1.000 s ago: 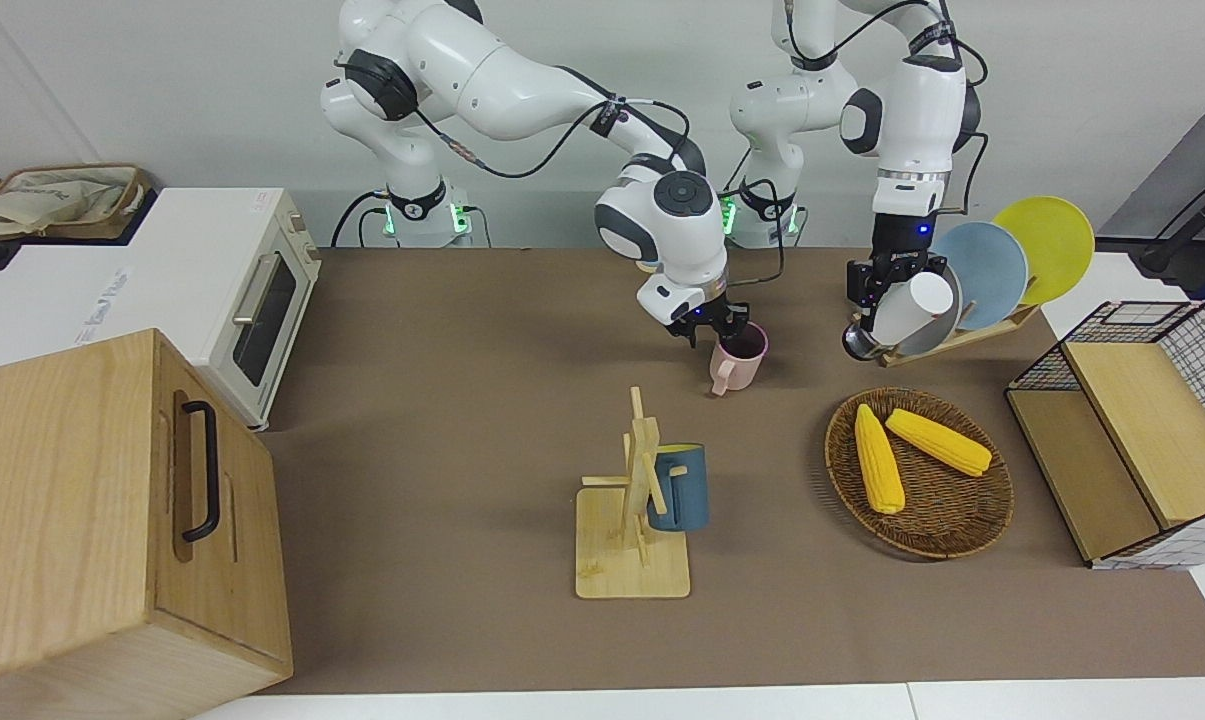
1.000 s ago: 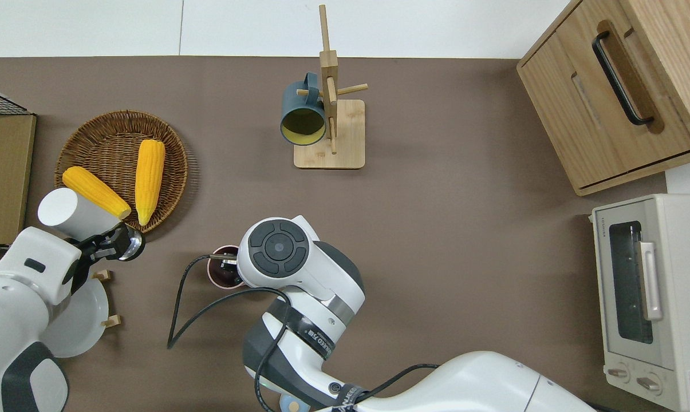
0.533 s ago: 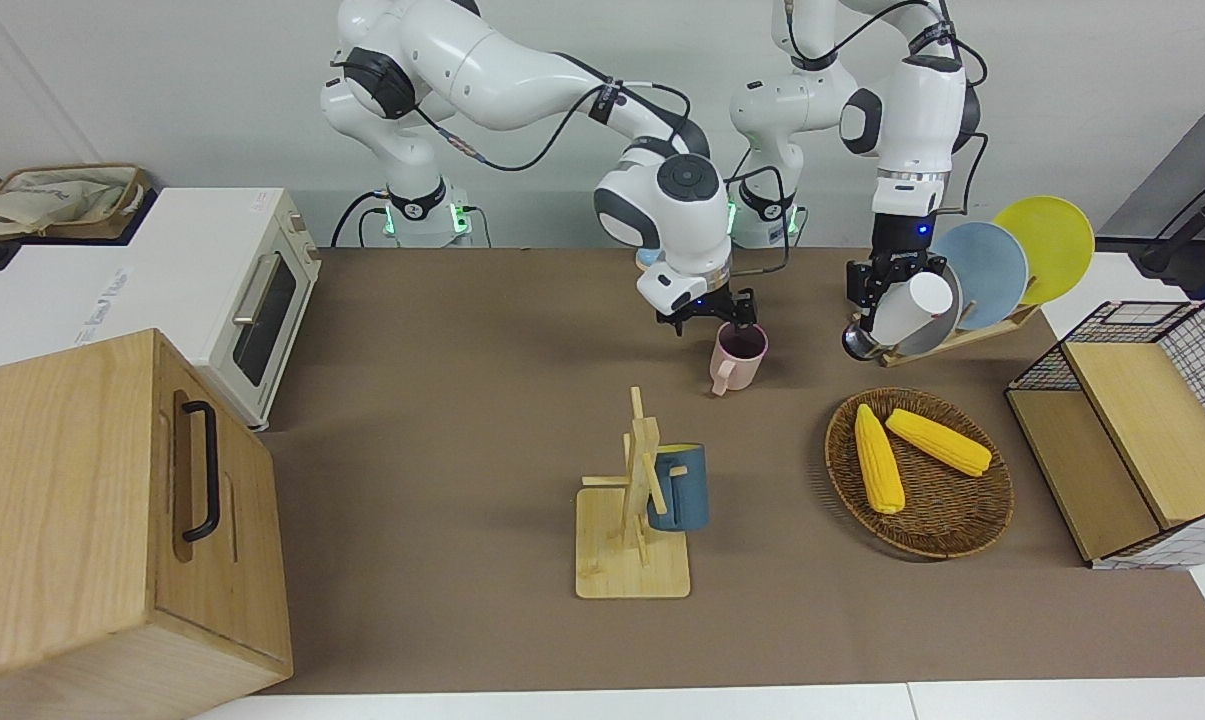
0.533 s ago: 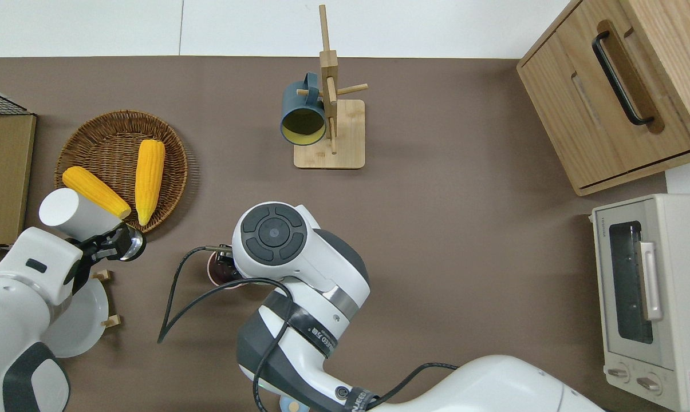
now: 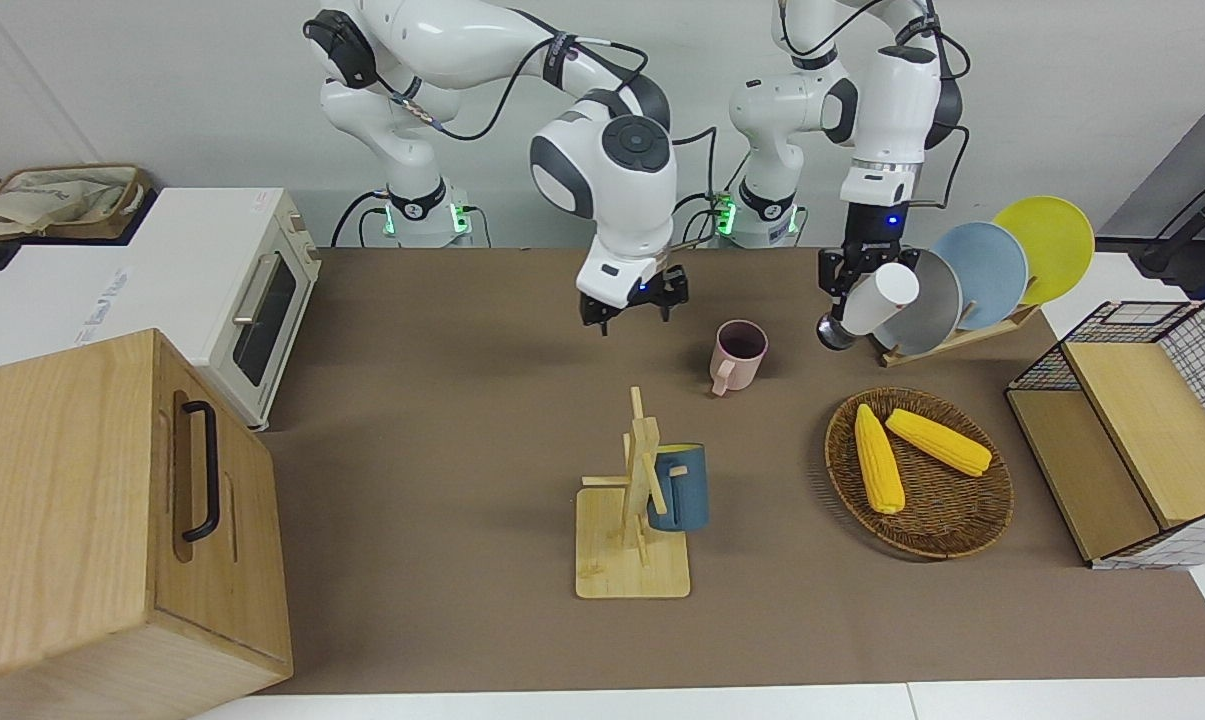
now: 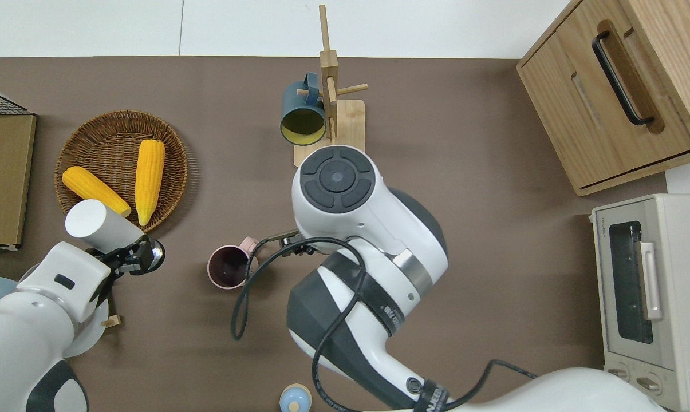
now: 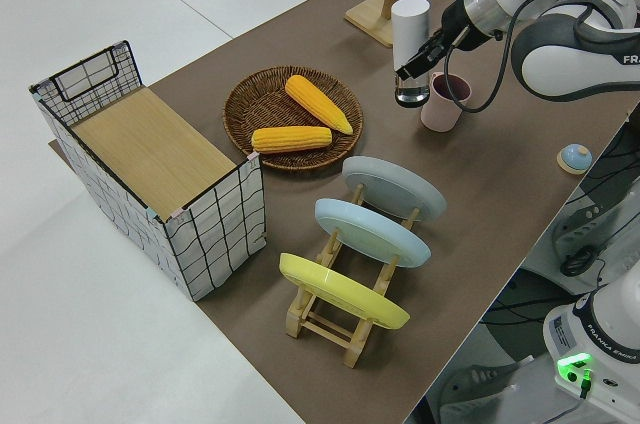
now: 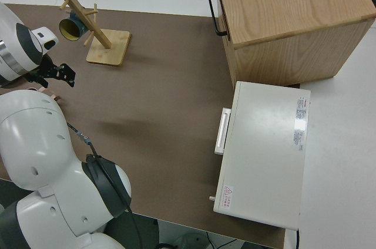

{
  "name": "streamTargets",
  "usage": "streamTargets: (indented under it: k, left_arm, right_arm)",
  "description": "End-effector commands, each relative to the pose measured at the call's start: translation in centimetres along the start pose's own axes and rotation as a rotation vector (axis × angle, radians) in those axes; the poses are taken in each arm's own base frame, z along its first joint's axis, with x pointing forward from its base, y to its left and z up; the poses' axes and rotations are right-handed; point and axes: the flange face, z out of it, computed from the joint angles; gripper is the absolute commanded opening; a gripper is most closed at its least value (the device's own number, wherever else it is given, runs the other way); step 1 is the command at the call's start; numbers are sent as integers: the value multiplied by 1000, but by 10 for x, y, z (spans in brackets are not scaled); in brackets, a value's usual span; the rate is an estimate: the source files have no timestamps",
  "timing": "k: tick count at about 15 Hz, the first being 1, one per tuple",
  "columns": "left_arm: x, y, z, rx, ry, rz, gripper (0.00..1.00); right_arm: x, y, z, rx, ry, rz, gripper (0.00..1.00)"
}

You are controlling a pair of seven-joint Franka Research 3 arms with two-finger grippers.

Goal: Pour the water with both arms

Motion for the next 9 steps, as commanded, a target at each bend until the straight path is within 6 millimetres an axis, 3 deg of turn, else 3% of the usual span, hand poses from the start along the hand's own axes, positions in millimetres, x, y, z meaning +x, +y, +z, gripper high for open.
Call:
streamTargets:
  k: [1,6,9]
  left_arm:
    - [-19,13,-31,-4,33,10,0]
    - [-51,35,-33,-24,4,70,0]
    - [-67,45,-37,-33,-23,104,0]
  right_arm:
    - [5,66,-15,-93,-15,-146,992]
    - [11,179,-41,-134,-78,-260,992]
    - [-6,219,-66,-134,-106,-211,992]
